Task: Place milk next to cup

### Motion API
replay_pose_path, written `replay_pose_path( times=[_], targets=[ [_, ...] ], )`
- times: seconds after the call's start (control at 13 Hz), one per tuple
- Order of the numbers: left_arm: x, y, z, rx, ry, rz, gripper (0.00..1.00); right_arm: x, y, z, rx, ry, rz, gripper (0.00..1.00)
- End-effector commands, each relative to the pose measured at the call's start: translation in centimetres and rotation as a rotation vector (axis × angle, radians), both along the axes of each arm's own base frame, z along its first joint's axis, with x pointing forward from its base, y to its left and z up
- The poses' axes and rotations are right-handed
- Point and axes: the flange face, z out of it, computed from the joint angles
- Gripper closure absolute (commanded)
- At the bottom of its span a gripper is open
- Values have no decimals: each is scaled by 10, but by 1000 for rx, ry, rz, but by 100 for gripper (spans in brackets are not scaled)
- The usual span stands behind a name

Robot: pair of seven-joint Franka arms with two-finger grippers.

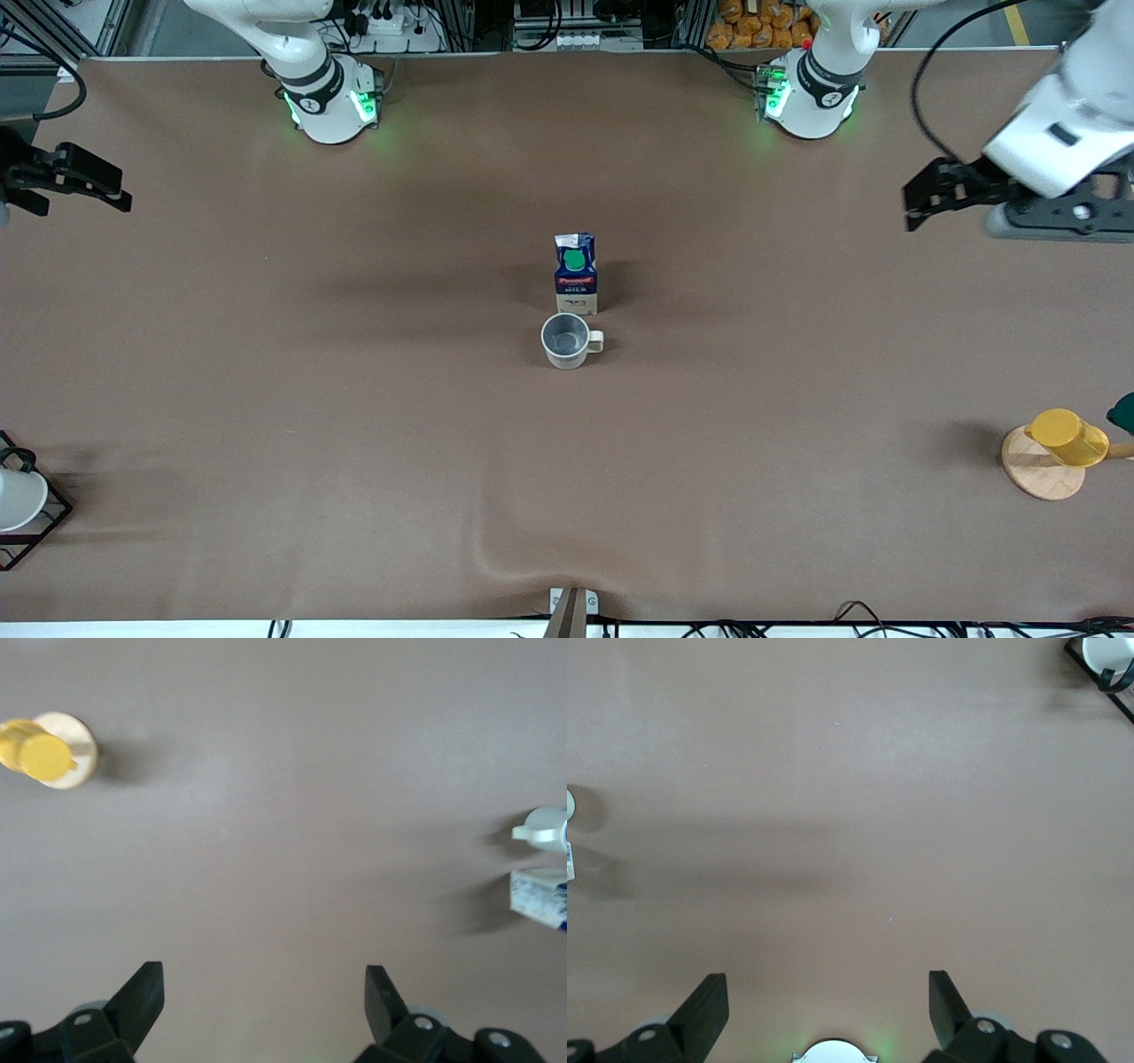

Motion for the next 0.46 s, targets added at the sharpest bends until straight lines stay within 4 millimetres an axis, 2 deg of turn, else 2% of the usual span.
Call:
replay_pose_path(
  times=[0.0, 0.08, 0.38],
  targets=[
    [-5, 35, 7, -14, 4, -72, 0, -12, -4, 6, 0, 9, 5, 0],
    [-5, 36, 8, -13, 0, -68, 0, -13, -9, 5, 5, 13, -5, 0],
    [-3, 26, 4, -21, 5, 7, 0, -12, -8, 5, 5, 5, -4, 0]
  ],
)
